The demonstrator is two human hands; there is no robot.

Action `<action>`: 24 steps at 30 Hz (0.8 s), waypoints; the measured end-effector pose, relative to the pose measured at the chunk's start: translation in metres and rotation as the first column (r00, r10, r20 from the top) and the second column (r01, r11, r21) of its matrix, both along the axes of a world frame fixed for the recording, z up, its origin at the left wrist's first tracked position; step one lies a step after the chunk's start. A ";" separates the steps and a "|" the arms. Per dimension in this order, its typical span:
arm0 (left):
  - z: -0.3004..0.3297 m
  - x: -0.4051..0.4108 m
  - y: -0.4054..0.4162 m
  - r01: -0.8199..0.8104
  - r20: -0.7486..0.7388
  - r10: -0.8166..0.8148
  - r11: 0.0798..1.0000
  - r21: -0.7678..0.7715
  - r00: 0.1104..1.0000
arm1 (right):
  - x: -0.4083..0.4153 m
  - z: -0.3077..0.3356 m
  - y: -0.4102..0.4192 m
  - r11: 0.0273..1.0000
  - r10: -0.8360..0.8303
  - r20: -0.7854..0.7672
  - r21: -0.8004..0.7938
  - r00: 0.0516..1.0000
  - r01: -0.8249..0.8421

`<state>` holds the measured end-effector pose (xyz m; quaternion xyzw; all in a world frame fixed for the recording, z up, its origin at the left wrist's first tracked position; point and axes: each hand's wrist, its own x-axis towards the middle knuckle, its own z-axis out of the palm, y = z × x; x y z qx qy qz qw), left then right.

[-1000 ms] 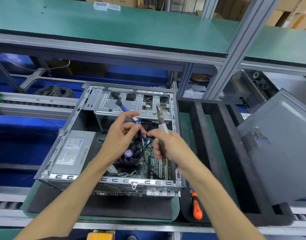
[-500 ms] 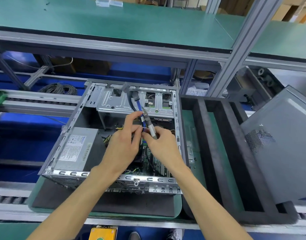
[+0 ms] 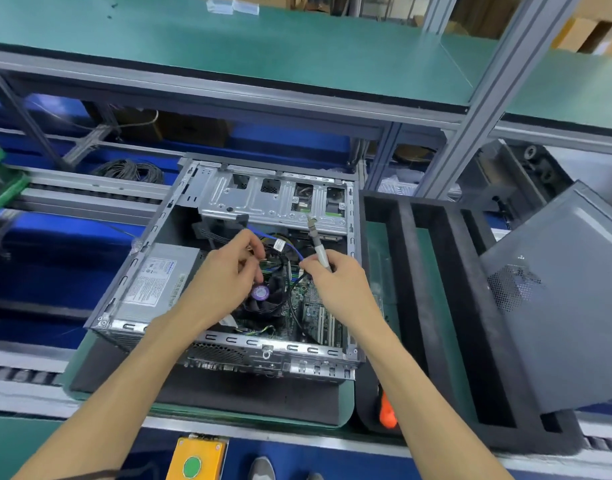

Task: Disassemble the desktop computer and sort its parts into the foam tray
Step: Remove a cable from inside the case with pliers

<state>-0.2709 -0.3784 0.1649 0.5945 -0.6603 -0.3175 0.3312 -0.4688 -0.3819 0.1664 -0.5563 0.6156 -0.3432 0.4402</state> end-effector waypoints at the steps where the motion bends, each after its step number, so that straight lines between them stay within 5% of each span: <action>1: 0.005 0.002 0.002 0.011 0.024 -0.011 1.000 0.019 1.000 | -0.001 0.001 0.001 1.000 0.024 0.007 0.004 1.000 -0.024; 8: 0.052 0.000 0.034 -0.113 -0.077 0.107 0.990 -0.081 0.991 | -0.002 0.021 0.009 0.987 0.154 0.072 -0.050 0.985 -0.151; 15: 0.077 0.020 0.096 -0.367 -0.156 0.352 0.927 -0.078 0.923 | 0.044 0.033 0.029 0.935 0.350 0.320 -0.053 0.881 -0.352; 19: 0.077 0.053 0.148 -0.542 -0.228 0.520 0.839 -0.042 0.823 | 0.093 0.034 0.057 0.842 0.534 0.343 -0.129 0.772 -0.525; 24: 0.062 0.116 0.241 -0.781 -0.310 0.740 0.625 -0.011 0.597 | 0.168 0.024 0.116 0.662 0.740 0.315 -0.183 0.594 -0.727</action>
